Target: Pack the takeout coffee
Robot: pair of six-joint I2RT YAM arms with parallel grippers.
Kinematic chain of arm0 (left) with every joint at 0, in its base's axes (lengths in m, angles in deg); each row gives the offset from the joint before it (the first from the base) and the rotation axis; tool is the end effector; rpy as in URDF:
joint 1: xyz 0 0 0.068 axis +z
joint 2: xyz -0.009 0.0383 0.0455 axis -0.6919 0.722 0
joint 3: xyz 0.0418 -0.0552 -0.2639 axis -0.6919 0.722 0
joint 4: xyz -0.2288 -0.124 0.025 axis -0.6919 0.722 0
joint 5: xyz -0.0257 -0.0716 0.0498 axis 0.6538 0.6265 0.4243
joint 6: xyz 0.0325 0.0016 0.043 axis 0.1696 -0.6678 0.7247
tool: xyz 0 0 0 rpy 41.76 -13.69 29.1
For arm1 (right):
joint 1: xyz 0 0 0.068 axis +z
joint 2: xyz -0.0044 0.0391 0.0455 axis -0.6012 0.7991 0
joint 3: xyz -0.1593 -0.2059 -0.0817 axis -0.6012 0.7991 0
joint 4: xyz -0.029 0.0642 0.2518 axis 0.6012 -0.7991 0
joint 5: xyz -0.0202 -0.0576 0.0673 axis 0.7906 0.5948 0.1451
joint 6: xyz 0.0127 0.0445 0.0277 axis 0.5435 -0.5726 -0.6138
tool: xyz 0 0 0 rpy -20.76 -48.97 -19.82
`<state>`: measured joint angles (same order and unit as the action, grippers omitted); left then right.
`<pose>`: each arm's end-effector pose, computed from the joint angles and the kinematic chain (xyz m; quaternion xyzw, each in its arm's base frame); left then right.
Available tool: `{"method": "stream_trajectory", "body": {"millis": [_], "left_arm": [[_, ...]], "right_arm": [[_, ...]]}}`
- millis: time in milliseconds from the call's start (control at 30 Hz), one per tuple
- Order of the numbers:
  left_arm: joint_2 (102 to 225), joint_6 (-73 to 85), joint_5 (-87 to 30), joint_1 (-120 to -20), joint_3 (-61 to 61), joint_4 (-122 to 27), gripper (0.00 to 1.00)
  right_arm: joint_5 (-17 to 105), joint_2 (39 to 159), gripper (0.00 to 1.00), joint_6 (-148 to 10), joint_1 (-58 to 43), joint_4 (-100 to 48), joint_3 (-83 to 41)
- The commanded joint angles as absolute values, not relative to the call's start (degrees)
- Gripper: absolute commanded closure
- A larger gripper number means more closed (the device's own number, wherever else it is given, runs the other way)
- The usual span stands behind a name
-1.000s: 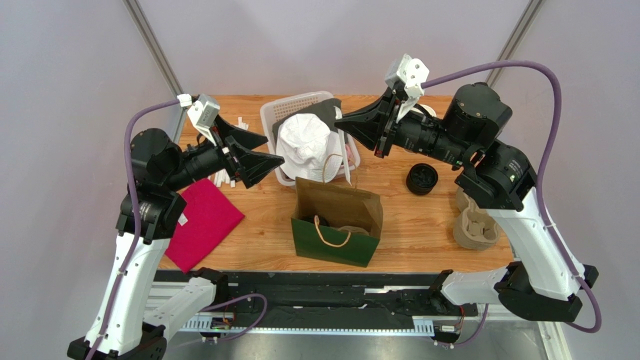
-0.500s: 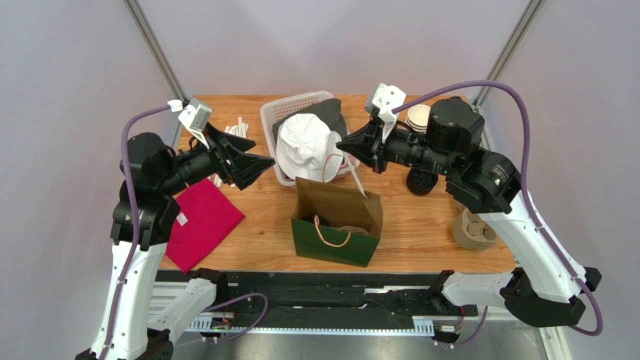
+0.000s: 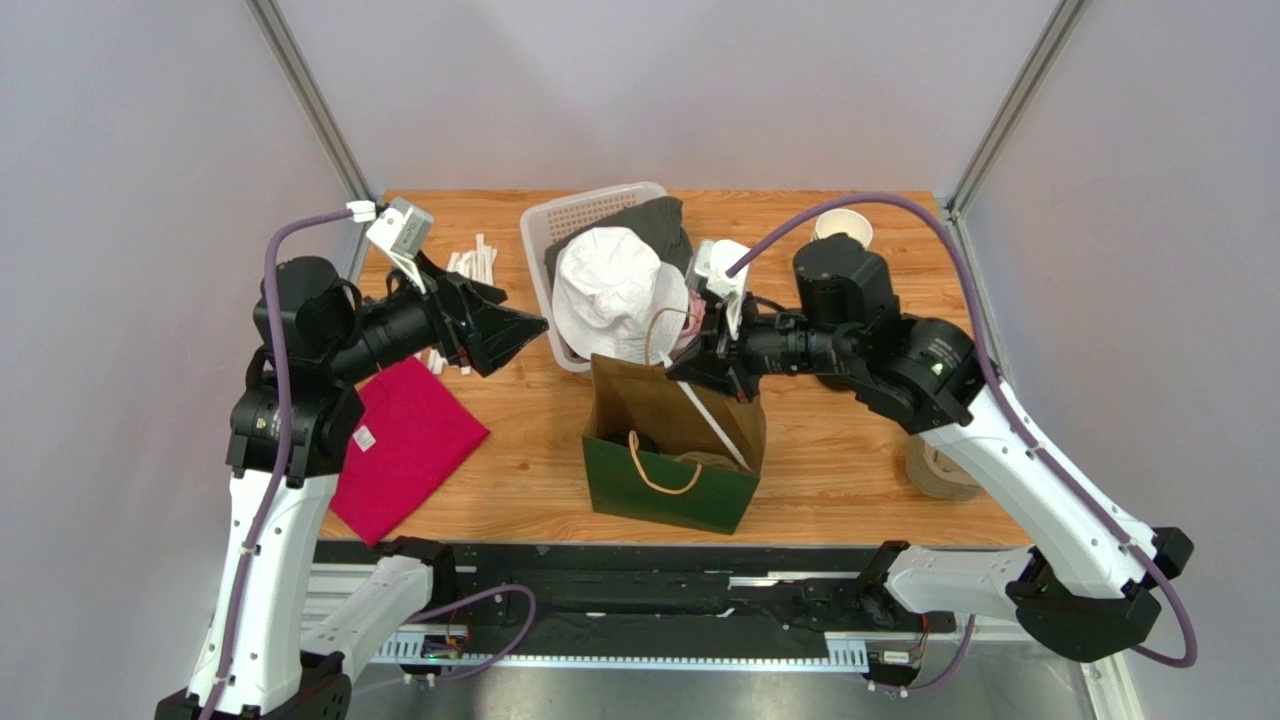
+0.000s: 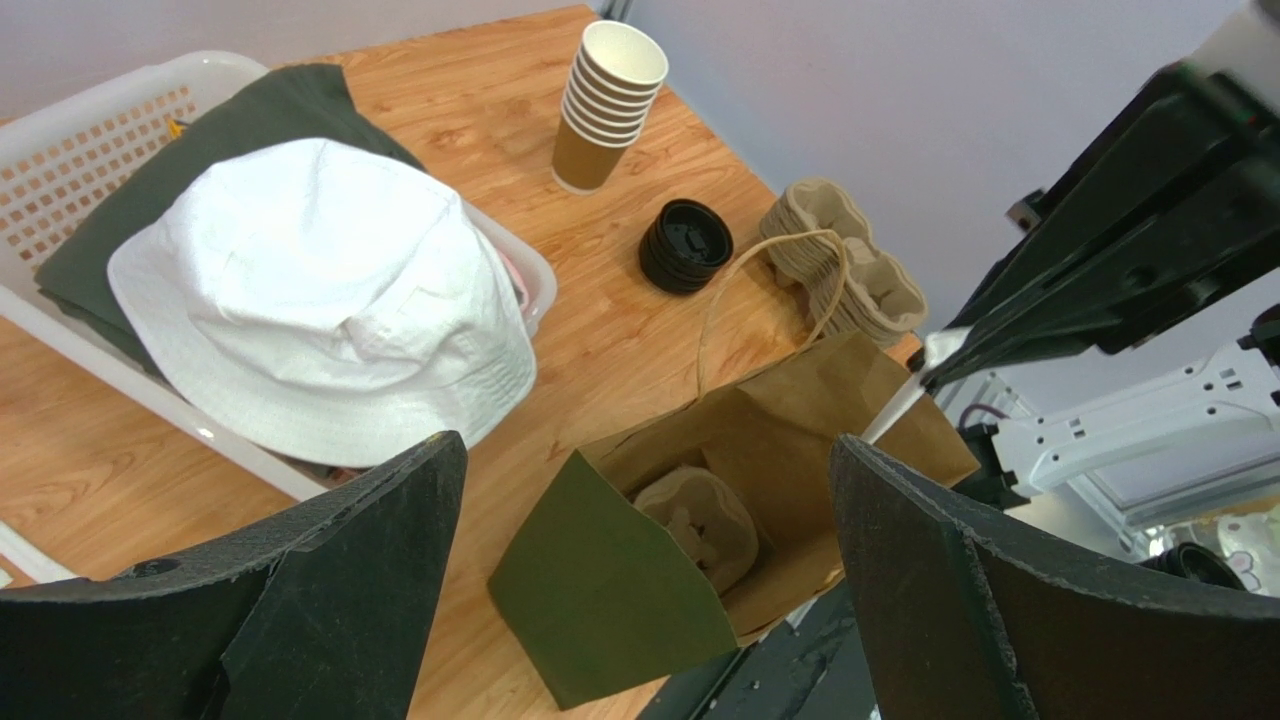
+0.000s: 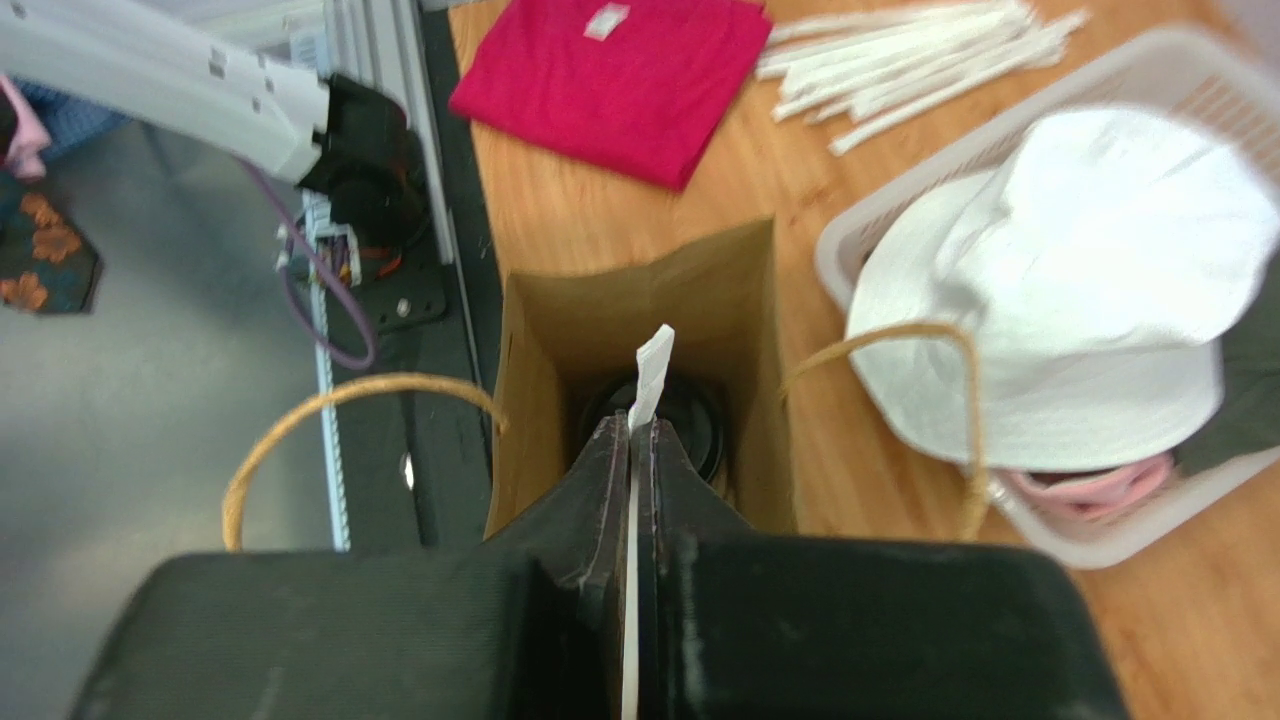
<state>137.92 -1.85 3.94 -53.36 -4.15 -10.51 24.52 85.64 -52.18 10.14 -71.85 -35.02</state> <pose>0.1349 -0.0464 0.4644 0.1644 0.7257 -0.4102 0.5273 0.1380 0.1724 0.4623 -0.5025 0.6553 0.3545 0.4387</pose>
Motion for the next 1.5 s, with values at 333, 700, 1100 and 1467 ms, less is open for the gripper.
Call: {"method": "stream_trajectory", "body": {"millis": [333, 700, 1100, 1467], "left_arm": [[139.58, 1.66, 3.77, -52.65, -4.60, -7.30, 0.01], [140.19, 2.89, 3.77, -52.57, -4.52, -6.60, 0.01], [143.09, 4.64, 7.11, -52.39, -8.73, 0.94, 0.01], [152.49, 23.26, -0.53, -51.95, -23.59, 22.39, 0.01]], "right_arm": [[19.31, 87.01, 0.99, -46.01, 10.42, -73.42, -23.16], [19.40, 87.54, 0.58, -44.69, 11.12, -74.48, -24.64], [34.77, 85.00, 0.22, -47.77, 10.77, -73.60, -38.79], [41.82, 69.81, 0.00, -57.07, -7.38, -72.27, -32.40]]}}
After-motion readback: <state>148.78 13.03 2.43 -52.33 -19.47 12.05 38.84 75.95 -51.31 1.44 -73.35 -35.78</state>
